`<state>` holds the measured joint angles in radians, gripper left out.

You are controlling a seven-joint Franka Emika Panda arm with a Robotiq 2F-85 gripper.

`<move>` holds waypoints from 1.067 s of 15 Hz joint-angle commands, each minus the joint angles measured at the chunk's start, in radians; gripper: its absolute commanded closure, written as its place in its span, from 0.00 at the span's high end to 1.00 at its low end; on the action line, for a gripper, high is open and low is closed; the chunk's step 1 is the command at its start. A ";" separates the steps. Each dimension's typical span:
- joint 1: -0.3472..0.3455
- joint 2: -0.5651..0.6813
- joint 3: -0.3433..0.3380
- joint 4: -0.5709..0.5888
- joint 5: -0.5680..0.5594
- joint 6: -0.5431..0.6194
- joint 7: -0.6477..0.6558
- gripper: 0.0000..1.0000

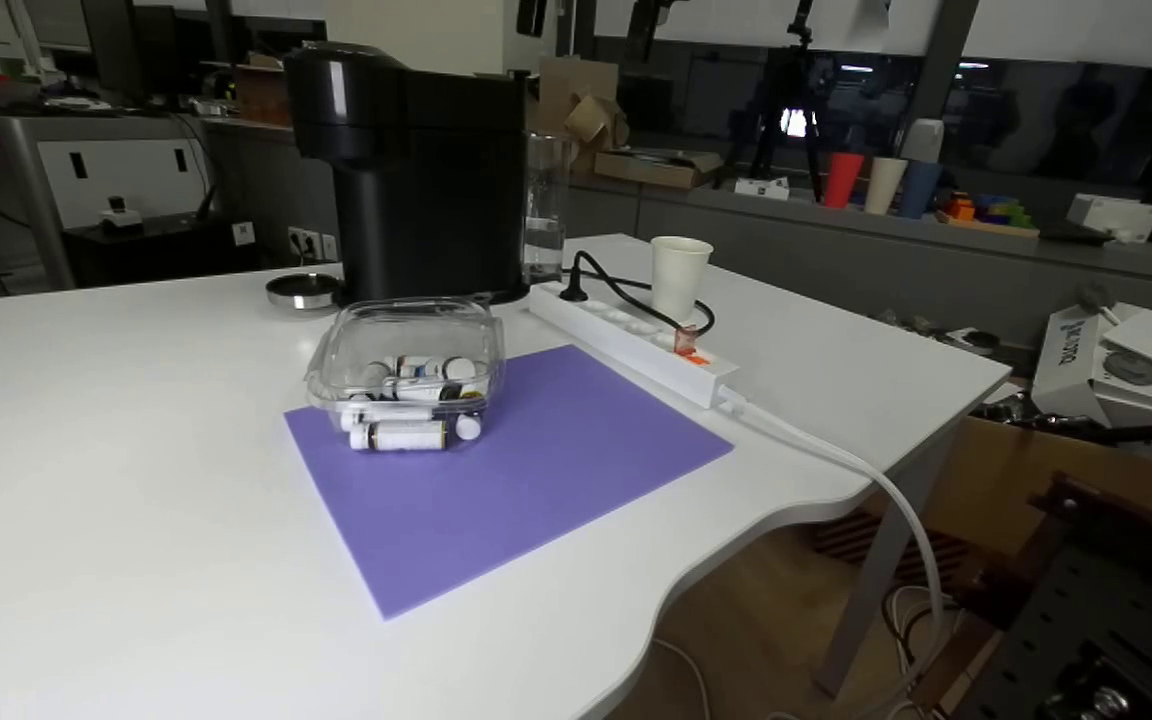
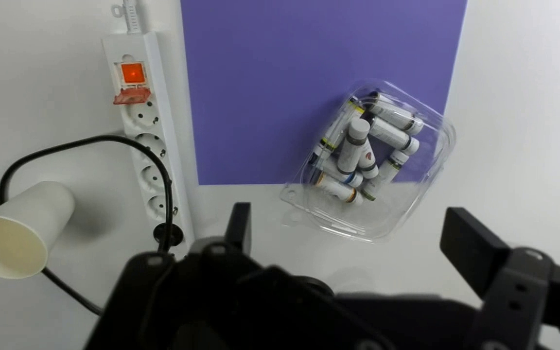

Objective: Uncover the container

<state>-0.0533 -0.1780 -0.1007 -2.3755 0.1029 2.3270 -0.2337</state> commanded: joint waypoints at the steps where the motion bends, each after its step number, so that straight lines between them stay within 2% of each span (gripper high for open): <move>1: 0.002 0.018 -0.007 0.013 0.015 -0.004 -0.021 1.00; 3: 0.004 0.032 -0.009 0.026 0.019 -0.007 -0.028 1.00; 4: 0.001 0.028 -0.001 0.015 -0.014 0.001 0.000 1.00; 6: -0.002 0.072 -0.013 0.043 0.005 -0.014 -0.034 1.00; 12: -0.044 0.277 -0.035 0.179 0.032 -0.029 -0.094 1.00; 16: -0.081 0.414 -0.010 0.293 0.048 -0.046 -0.180 1.00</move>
<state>-0.1069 0.1303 -0.1296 -2.2012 0.1245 2.3234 -0.3527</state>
